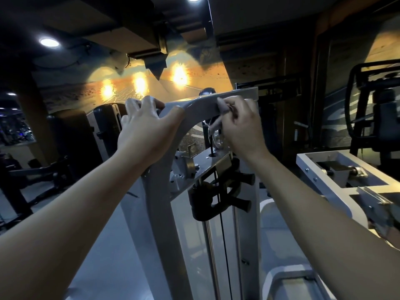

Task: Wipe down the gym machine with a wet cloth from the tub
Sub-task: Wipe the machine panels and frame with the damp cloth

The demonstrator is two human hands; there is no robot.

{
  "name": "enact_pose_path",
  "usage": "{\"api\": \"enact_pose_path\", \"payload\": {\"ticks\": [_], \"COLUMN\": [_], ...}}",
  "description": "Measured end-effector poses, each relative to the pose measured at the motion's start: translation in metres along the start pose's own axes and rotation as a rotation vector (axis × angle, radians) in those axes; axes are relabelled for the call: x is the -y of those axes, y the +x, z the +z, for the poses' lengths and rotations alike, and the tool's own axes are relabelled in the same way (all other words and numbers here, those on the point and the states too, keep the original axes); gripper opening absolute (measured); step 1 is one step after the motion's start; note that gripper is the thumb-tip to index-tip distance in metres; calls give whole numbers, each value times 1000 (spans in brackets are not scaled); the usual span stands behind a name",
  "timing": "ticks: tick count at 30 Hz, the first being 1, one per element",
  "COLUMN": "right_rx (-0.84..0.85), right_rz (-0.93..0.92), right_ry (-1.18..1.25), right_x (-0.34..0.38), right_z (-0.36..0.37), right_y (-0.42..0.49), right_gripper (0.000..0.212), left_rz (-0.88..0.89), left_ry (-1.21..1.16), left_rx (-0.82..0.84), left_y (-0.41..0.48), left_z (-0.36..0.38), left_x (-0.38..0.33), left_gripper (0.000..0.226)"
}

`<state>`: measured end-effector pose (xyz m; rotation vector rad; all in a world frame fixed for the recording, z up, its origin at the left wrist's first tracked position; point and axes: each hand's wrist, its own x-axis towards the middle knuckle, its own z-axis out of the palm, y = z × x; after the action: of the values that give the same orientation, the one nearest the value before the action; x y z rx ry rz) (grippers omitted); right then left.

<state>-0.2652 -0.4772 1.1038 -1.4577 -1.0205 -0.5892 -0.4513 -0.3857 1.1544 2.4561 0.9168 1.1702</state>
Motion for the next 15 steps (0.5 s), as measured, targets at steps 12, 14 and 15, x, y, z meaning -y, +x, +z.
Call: {"api": "enact_pose_path", "payload": {"ticks": [12, 14, 15], "right_rx": [-172, -279, -295], "right_rz": [47, -2, -19], "right_ry": [-29, -22, -6], "right_x": [29, 31, 30], "right_z": [17, 27, 32], "right_y": [9, 0, -3], "right_gripper": [12, 16, 17], "left_rz": [1, 4, 6], "left_ry": [-21, -15, -13], "left_rx": [-10, -16, -16], "left_y": [2, 2, 2], "left_z": [1, 1, 1], "left_x": [2, 1, 1], "left_gripper": [53, 52, 51]}}
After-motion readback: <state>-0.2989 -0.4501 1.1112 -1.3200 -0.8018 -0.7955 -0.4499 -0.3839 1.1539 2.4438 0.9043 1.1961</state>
